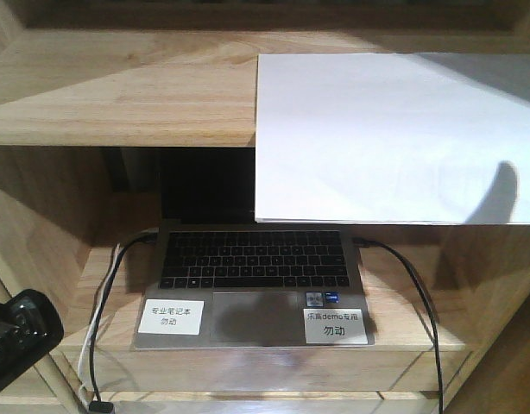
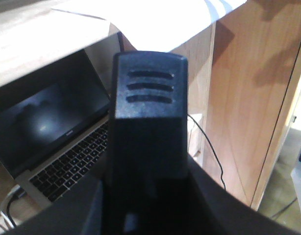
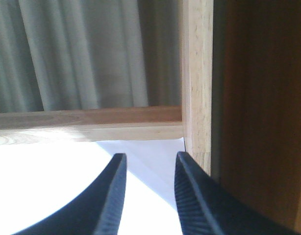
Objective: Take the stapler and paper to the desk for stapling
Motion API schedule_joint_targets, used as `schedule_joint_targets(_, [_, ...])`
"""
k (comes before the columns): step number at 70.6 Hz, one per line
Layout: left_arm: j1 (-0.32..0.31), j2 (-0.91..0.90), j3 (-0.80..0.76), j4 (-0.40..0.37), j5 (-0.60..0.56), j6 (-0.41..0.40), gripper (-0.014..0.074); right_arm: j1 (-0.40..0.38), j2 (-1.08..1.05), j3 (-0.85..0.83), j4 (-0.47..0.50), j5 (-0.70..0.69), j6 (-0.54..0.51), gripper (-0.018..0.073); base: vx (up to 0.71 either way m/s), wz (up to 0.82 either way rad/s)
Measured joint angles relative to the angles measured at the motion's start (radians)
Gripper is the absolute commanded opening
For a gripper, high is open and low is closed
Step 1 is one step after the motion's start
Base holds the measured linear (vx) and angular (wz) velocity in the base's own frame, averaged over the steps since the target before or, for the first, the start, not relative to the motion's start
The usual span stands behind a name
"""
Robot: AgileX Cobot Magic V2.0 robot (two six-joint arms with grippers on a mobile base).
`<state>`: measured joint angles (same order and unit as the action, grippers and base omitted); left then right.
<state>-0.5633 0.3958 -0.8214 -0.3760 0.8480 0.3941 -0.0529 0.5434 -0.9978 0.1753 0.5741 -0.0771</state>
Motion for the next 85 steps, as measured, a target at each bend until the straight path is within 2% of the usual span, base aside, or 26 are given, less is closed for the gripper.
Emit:
schedule_joint_targets(71, [0.000, 0.000, 0.000, 0.000, 0.000, 0.000, -0.0006, 0.000, 0.000, 0.000, 0.000, 0.000, 0.000, 0.0231, 0.00, 0.00])
schedule_joint_targets(85, [0.000, 0.000, 0.000, 0.000, 0.000, 0.000, -0.0006, 0.000, 0.000, 0.000, -0.002, 0.000, 0.000, 0.0267, 0.00, 0.00])
